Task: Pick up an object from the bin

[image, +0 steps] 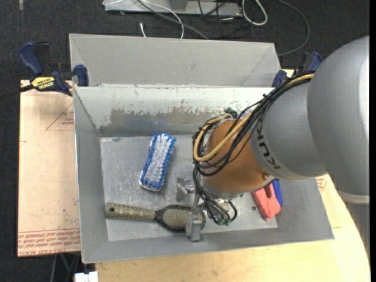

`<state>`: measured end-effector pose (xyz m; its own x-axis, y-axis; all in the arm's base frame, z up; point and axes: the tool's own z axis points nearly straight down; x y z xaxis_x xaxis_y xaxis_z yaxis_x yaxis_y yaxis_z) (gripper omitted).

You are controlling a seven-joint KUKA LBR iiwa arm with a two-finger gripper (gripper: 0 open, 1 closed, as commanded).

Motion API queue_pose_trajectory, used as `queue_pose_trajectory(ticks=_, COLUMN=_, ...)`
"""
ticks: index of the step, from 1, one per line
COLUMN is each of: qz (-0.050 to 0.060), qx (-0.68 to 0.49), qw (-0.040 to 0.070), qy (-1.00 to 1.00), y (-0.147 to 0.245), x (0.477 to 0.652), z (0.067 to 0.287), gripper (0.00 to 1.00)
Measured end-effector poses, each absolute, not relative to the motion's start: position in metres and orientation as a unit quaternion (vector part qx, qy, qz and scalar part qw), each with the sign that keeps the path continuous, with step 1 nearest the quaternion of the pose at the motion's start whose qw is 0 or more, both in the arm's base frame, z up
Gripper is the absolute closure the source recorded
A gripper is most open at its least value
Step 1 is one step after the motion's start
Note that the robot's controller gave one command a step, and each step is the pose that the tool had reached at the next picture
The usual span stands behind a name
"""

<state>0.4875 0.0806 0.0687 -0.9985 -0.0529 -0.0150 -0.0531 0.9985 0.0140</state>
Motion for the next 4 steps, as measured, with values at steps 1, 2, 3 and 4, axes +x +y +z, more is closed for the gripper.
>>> queue_pose_trajectory(ticks=1, qz=0.009, qx=-0.052, qw=0.013, qy=0.999, y=0.068, x=0.489, z=0.071, gripper=0.00)
queue_pose_trajectory(ticks=2, qz=0.009, qx=-0.105, qw=0.014, qy=0.994, y=0.047, x=0.495, z=0.071, gripper=0.00)
queue_pose_trajectory(ticks=3, qz=0.007, qx=-0.121, qw=0.014, qy=0.993, y=0.034, x=0.503, z=0.071, gripper=0.00)
queue_pose_trajectory(ticks=4, qz=0.007, qx=-0.203, qw=0.019, qy=0.979, y=0.005, x=0.494, z=0.074, gripper=1.00)
